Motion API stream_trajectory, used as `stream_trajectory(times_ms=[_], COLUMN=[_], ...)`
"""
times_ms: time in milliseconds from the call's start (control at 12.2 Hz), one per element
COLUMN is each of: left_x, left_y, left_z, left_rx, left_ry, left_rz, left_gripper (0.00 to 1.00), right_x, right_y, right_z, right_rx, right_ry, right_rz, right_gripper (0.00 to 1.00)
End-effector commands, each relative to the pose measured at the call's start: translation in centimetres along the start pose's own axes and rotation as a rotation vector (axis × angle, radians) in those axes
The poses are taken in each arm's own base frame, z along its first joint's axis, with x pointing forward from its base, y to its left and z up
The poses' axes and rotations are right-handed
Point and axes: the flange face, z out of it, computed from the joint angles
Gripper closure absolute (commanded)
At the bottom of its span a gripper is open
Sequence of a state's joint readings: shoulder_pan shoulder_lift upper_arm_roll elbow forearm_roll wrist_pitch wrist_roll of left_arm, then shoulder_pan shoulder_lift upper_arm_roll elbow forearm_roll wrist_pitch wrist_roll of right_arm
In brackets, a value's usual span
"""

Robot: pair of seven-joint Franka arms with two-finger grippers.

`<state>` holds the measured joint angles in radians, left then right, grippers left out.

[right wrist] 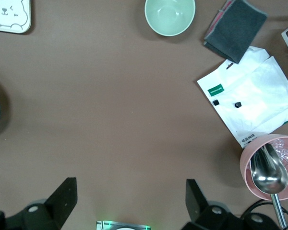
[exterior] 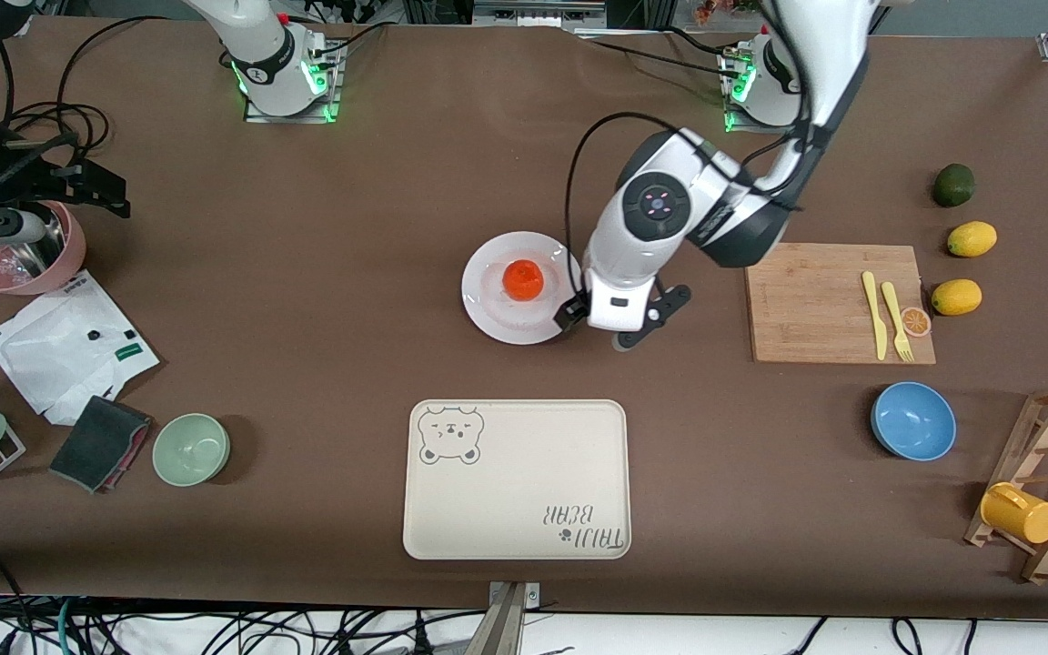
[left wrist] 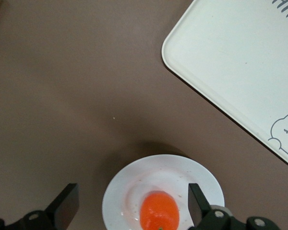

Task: Place orange and plate with both arms
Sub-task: 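Raise the left gripper back while the right gripper reaches the plate rim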

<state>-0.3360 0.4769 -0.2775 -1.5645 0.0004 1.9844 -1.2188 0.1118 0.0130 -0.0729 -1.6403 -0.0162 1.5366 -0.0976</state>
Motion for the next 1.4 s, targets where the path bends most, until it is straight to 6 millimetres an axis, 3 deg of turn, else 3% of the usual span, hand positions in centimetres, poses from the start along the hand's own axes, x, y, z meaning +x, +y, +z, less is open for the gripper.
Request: stream_trajectory(times_ms=[0, 412, 494, 576, 658, 823, 1070, 1317], left_x=[3.8, 10.9, 12.0, 13.0, 13.9, 15.4, 17.4, 15.2], left_y=[-4.5, -14.1, -15.5, -16.9, -18.4, -20.6, -25.3, -27.6], left_z=[-4.0, -14.1, -15.3, -16.1, -17.5, -20.8, -22.8, -22.0], left_rx=[0.067, 0.083, 0.077, 0.078, 0.072, 0.061, 0.044, 0.002], left_ry=[0.004, 0.009, 0.018, 0.016, 0.027, 0.047, 0.071, 0.161], left_rz=[0.135, 0.436, 0.479, 0.517, 0.569, 0.696, 0.774, 0.751], left_gripper=[0.0, 0.0, 0.0, 0.0, 0.0, 0.0, 0.0, 0.0], right_x=[0.8, 5.5, 6.6, 7.6, 8.4, 8.5, 7.2, 5.8], right_y=[-1.6, -6.3, -7.2, -8.2, -10.5, -14.1, -18.5, -22.8], right_z=[1.0, 8.2, 10.0, 12.1, 14.7, 19.6, 24.2, 29.3], right_rx=[0.096, 0.322, 0.375, 0.433, 0.521, 0.637, 0.719, 0.743], right_ry=[-0.025, -0.096, -0.095, -0.098, -0.091, -0.067, -0.047, -0.013], right_rz=[-0.068, -0.083, -0.072, -0.058, -0.041, 0.025, 0.036, 0.032], right_gripper=[0.0, 0.0, 0.0, 0.0, 0.0, 0.0, 0.0, 0.0])
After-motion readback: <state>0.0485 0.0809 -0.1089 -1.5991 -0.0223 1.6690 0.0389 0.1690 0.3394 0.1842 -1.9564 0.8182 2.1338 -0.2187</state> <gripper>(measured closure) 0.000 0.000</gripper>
